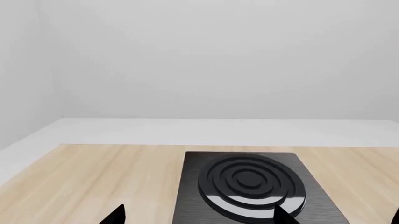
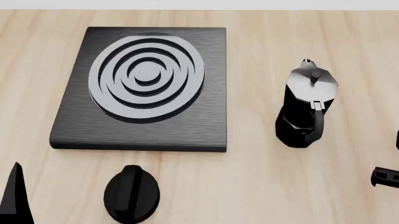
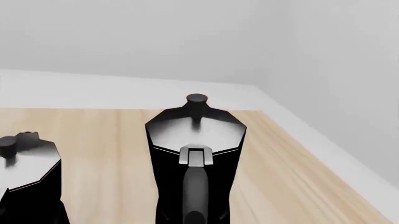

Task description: Put the right moka pot on the stove.

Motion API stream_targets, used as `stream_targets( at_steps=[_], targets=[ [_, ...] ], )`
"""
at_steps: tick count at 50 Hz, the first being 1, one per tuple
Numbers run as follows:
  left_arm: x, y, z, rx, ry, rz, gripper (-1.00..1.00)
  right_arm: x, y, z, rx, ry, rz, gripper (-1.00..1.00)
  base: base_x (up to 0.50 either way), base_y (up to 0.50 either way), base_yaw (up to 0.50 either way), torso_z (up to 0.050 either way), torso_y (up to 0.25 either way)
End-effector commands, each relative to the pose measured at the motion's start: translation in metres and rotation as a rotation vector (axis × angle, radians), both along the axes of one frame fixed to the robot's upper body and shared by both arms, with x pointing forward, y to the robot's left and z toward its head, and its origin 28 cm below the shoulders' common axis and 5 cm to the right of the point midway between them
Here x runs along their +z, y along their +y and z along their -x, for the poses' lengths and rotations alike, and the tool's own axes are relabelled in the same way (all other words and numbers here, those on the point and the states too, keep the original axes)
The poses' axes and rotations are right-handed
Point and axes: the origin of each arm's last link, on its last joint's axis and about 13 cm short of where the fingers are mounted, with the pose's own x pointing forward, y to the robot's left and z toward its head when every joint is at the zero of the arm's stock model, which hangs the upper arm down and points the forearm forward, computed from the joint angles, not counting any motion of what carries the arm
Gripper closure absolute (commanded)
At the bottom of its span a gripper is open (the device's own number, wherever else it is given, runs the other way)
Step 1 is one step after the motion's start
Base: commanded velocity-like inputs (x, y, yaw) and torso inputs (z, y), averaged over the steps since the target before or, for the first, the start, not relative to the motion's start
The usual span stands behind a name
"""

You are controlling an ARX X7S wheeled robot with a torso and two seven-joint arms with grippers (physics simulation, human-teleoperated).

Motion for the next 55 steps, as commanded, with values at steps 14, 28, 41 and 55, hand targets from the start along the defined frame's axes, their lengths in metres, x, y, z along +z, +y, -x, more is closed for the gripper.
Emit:
stream_targets(
  at_steps=[14, 28, 41, 55],
  targets=[
    [0.0, 0.0, 0.0, -0.002, 0.002, 0.001, -1.0, 0.001, 0.018, 0.052, 0.028, -0.067, 0.06, 1.0, 0.0, 0.0, 0.0, 0.0, 0.001],
    [-0.001, 0.0, 0.0, -0.003, 0.009, 0.001, -1.0, -0.001, 0.024, 0.072, 0.029, -0.062, 0.07, 1.0, 0.0, 0.0, 0.0, 0.0, 0.001],
    [0.0, 0.0, 0.0, -0.001, 0.008, 0.001, -1.0, -0.006, 0.033, 0.086, 0.056, -0.066, 0.079, 1.0, 0.0, 0.0, 0.0, 0.0, 0.001],
    [-0.001, 0.0, 0.0, 0.0, 0.006, 0.003, -1.0, -0.016, 0.049, 0.101, 0.116, -0.079, 0.103, 1.0, 0.0, 0.0, 0.0, 0.0, 0.001]
  ],
)
